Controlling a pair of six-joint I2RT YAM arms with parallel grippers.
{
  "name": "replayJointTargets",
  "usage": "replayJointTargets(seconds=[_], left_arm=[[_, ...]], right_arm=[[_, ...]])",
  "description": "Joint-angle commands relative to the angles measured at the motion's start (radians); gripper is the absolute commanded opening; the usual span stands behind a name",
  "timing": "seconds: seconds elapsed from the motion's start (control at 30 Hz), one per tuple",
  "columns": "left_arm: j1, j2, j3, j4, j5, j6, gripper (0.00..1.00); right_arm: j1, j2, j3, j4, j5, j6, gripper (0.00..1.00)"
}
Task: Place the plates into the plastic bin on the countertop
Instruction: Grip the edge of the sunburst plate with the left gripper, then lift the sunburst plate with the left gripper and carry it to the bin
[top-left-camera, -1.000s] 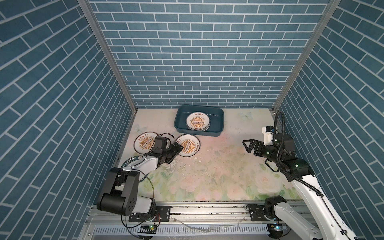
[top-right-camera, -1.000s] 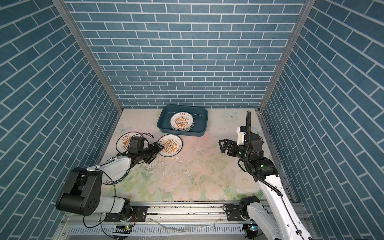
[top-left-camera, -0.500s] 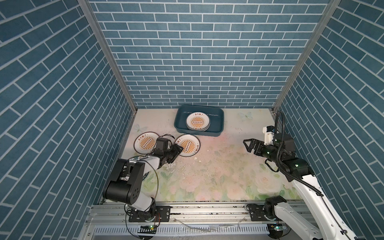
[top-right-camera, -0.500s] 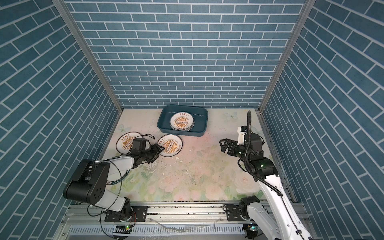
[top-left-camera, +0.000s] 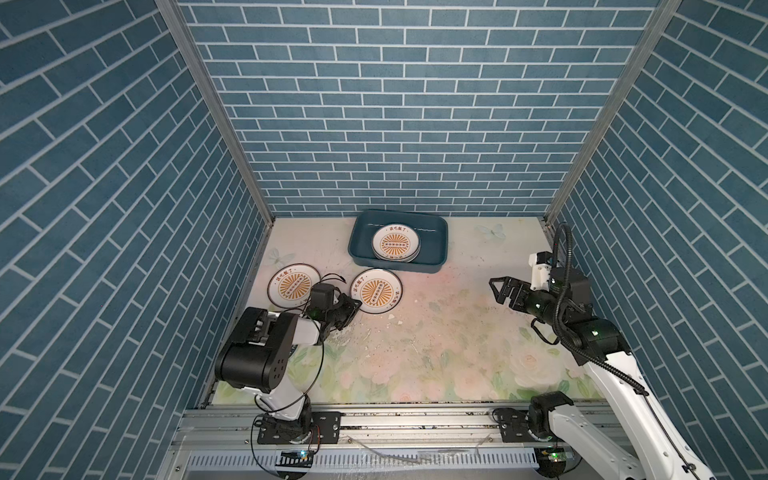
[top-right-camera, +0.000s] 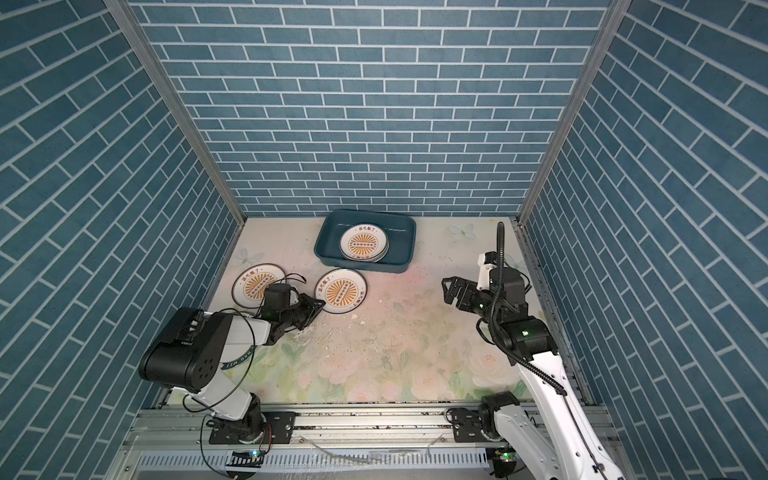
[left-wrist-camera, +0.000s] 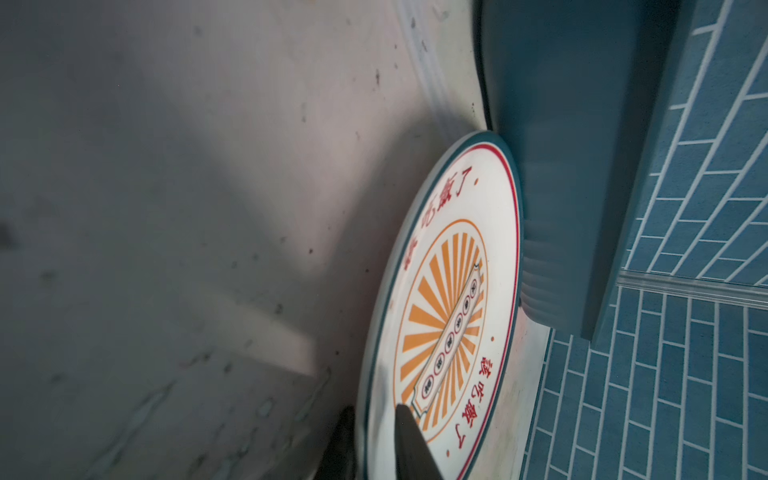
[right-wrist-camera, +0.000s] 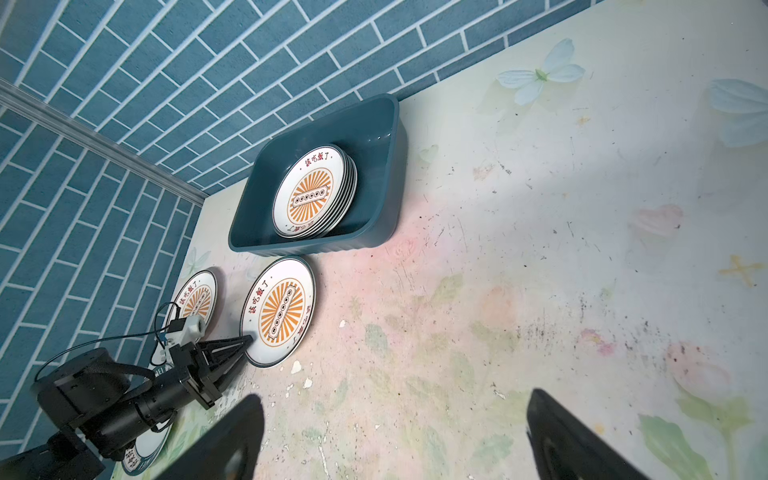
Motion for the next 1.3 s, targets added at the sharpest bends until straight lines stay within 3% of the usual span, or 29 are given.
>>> replayJointTargets(seconds=[0.0, 0.3, 0.57, 0.8, 1.27], left_arm=[[0.004, 0.009, -0.031, -0.046, -0.025, -0.006, 0.15], [0.004, -0.168, -0.036, -0.195, -0.032, 0.015, 0.06], [0.004, -0.407, 0.053, -0.559, 0.006, 0.127, 0.04], [0.005, -0.571, 0.129, -0.763, 0.093, 0.202, 0.01], [0.004, -0.610, 0.227, -0.834, 0.151, 0.245, 0.01]], right_arm=[[0.002, -0.012, 0.026, 0.005, 0.013, 0.026, 0.98], [0.002, -0.028, 0.015, 0.005, 0.013, 0.032, 0.98], [0.003, -0.033, 0.008, 0.019, -0.005, 0.033, 0.98], [0.003, -0.032, 0.003, 0.037, -0.023, 0.033, 0.98], [0.003, -0.025, -0.008, 0.129, -0.121, 0.054, 0.99]])
